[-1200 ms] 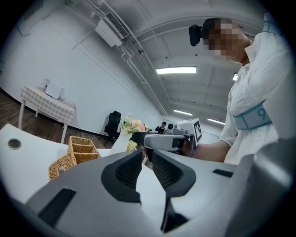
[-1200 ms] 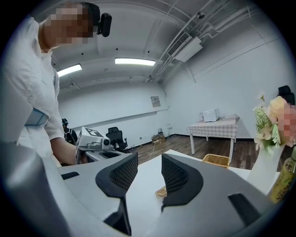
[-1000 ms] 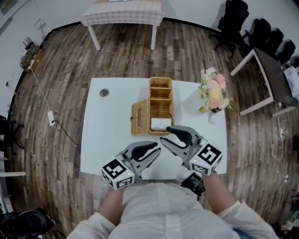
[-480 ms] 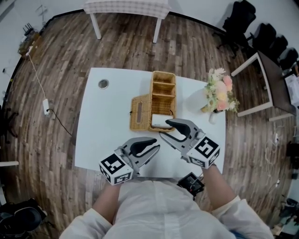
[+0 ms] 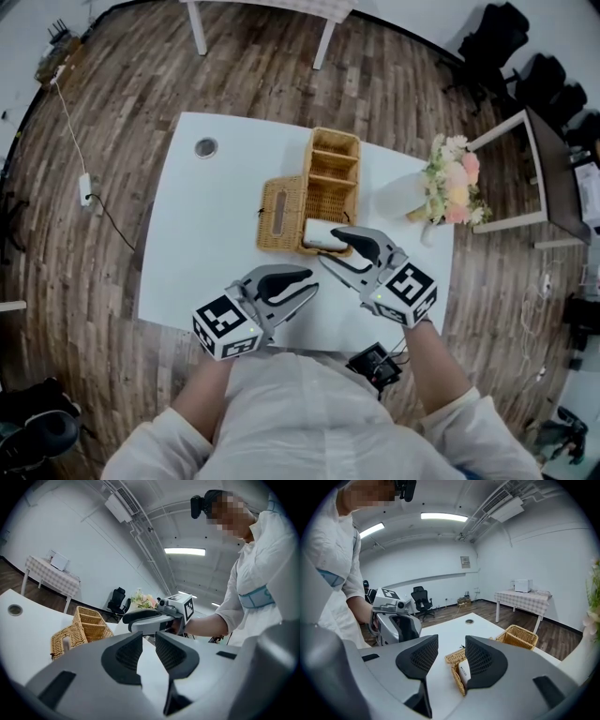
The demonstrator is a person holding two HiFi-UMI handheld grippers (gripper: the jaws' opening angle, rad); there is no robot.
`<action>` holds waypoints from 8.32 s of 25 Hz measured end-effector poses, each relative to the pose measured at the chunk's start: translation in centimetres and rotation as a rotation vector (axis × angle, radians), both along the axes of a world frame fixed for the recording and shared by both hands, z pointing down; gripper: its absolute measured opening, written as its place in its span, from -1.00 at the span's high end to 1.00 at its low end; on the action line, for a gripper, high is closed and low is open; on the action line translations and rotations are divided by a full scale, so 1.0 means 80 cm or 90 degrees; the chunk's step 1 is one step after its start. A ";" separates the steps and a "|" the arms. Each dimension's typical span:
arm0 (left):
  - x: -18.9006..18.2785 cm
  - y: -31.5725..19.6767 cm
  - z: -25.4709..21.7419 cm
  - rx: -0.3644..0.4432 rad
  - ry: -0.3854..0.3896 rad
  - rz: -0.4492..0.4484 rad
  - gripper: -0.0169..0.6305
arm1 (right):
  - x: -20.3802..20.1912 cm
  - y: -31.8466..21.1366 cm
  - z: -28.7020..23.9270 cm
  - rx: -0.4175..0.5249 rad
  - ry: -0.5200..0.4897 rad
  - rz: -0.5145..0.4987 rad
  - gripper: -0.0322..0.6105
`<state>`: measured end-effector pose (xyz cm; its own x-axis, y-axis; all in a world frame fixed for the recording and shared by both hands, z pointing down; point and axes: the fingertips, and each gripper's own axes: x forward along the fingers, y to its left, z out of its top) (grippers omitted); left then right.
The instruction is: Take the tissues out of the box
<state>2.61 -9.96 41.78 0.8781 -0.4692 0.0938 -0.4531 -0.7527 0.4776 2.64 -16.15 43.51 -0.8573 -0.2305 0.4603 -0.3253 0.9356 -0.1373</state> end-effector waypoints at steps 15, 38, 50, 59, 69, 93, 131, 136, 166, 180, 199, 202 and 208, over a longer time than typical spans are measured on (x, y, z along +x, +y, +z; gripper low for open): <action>0.007 -0.010 0.030 -0.025 -0.017 0.023 0.71 | -0.003 -0.026 0.052 0.000 0.088 -0.050 0.27; 0.010 -0.014 0.060 -0.058 -0.010 0.012 0.68 | -0.004 -0.037 0.115 0.019 0.234 -0.160 0.09; 0.015 -0.014 0.066 -0.063 -0.009 0.017 0.67 | -0.002 -0.039 0.143 0.037 0.319 -0.222 0.07; 0.018 -0.014 0.069 -0.066 -0.002 0.022 0.67 | 0.006 -0.043 0.157 0.052 0.401 -0.266 0.07; 0.022 -0.012 0.069 -0.066 0.002 0.033 0.67 | 0.013 -0.045 0.172 0.001 0.468 -0.291 0.07; 0.032 -0.008 0.071 -0.072 0.000 0.051 0.66 | 0.013 -0.046 0.183 -0.029 0.506 -0.305 0.16; 0.033 0.013 0.051 -0.044 -0.048 0.087 0.65 | 0.034 -0.047 0.099 0.070 0.376 -0.138 0.18; 0.037 0.018 0.046 -0.041 -0.048 0.097 0.65 | 0.039 -0.042 0.090 0.072 0.358 -0.112 0.18; 0.043 0.023 0.032 -0.027 -0.050 0.114 0.65 | 0.047 -0.018 -0.038 0.038 0.021 0.117 0.18; 0.037 0.022 0.025 -0.020 -0.049 0.104 0.65 | 0.059 0.003 -0.075 -0.005 -0.113 0.176 0.18; 0.037 0.027 0.010 -0.001 -0.048 0.106 0.65 | 0.076 0.038 -0.083 -0.078 -0.225 0.226 0.18; 0.037 0.028 0.007 0.003 -0.046 0.106 0.65 | 0.077 0.040 -0.085 -0.084 -0.237 0.230 0.18; 0.035 0.030 0.001 0.006 -0.043 0.108 0.65 | 0.082 0.039 -0.091 -0.107 -0.280 0.250 0.18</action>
